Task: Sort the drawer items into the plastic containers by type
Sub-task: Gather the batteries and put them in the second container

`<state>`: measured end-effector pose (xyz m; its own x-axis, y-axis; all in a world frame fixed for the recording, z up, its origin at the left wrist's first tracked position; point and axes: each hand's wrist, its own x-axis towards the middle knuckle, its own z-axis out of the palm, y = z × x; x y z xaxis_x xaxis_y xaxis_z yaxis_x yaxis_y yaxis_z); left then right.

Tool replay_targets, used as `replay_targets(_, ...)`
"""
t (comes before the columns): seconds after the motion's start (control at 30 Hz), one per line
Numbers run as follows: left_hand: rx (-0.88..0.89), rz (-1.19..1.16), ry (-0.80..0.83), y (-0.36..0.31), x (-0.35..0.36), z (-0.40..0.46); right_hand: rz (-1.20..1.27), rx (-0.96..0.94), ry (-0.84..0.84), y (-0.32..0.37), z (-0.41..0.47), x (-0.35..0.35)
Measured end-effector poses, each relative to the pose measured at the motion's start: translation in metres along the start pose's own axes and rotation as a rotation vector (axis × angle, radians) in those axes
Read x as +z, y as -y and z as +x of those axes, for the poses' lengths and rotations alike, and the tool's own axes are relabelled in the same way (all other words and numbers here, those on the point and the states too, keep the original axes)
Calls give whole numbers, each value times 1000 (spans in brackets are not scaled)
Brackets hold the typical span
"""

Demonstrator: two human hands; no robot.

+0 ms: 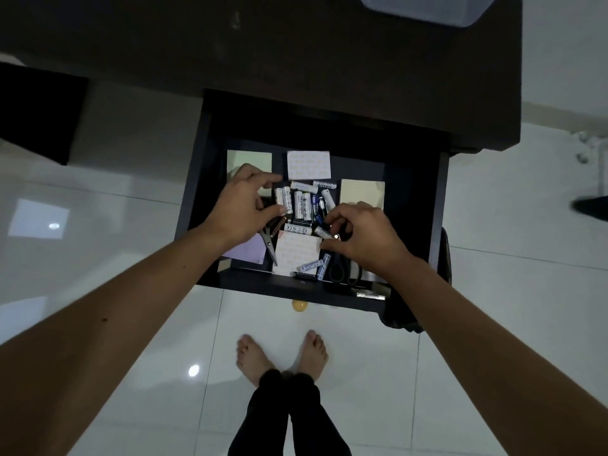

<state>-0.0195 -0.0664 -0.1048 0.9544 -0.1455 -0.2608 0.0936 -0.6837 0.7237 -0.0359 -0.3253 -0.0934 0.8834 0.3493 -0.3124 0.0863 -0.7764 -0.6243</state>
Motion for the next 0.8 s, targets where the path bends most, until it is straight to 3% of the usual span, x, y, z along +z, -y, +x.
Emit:
replay_targets(0.13,8,59,13,-2,-1,1,42,-16,-1,-5,0,-1)
replay_targets(0.27,24,85,20,-3,-2,0,242,-34,-37,-9,-5,-5)
replay_targets(0.43,30,62,-6,-2,-1,1,430,66,-54,-6,-7,-13)
replay_targets(0.63,-24,-52,2,1,-6,-3,379,109,-41,-3,-2,-9)
replay_targets(0.8,-24,-169,3,-2,-6,-6,196,86,-90,4,7,-5)
